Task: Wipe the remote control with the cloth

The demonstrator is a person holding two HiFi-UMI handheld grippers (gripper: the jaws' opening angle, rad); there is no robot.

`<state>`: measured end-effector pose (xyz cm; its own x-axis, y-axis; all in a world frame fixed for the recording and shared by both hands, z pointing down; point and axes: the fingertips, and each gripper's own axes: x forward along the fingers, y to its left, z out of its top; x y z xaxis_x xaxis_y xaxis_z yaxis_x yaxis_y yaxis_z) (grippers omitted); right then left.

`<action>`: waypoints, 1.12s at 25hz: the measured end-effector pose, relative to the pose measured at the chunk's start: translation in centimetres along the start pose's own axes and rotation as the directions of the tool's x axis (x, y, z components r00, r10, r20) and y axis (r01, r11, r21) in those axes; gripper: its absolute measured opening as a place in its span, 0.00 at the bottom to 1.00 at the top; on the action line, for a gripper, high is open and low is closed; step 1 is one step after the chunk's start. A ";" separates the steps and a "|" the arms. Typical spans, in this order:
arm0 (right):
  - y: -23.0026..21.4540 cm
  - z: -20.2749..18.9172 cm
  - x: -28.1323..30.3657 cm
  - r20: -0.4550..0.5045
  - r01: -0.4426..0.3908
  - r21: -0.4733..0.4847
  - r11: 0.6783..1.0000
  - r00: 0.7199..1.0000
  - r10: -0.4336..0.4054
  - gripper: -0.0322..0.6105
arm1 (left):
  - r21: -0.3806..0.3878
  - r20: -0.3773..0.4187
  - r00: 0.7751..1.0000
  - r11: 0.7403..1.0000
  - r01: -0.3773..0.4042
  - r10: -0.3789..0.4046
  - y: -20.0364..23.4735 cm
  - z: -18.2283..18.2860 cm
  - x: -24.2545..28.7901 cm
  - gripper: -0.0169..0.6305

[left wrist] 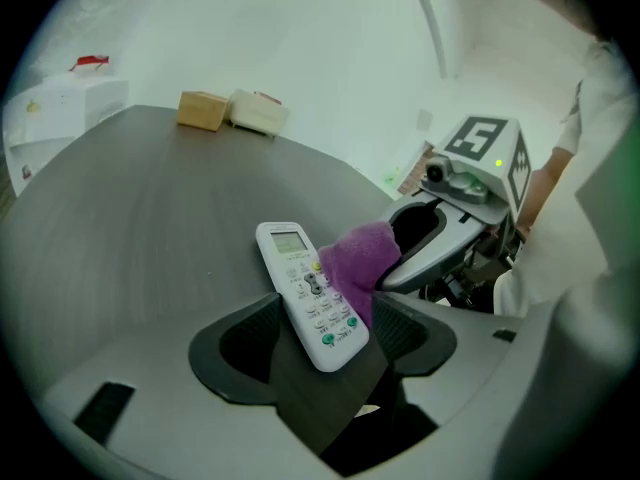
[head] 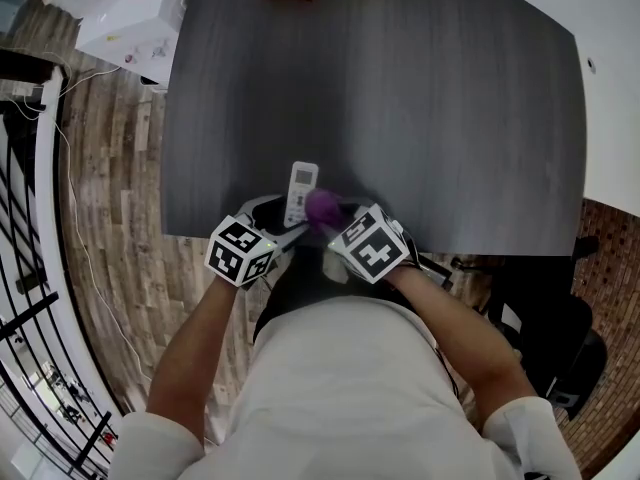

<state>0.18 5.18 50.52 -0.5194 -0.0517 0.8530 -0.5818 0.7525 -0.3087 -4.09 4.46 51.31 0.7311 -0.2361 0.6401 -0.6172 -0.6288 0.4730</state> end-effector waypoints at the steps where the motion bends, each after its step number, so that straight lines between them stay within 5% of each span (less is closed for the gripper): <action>1: -0.3 0.1 0.0 0.006 0.006 0.011 1.000 1.000 -0.006 0.26 | -0.001 -0.004 1.000 1.000 0.000 0.000 0.1 0.2 0.2 0.47; 14: -7.3 1.9 -1.6 0.039 0.134 0.084 0.987 0.990 -0.138 0.26 | 0.054 -0.027 0.999 0.998 -0.036 0.037 0.9 5.8 4.5 0.47; 28: -11.7 3.6 -2.2 0.039 0.184 0.067 0.981 0.982 -0.187 0.26 | 0.077 -0.047 0.998 0.996 -0.040 0.044 2.7 9.3 6.9 0.47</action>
<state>5.92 -5.85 50.73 -0.4257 -0.2171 0.8784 -0.7078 0.6847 -0.1737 1.97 -5.80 51.36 0.6890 -0.2282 0.6879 -0.6218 -0.6739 0.3991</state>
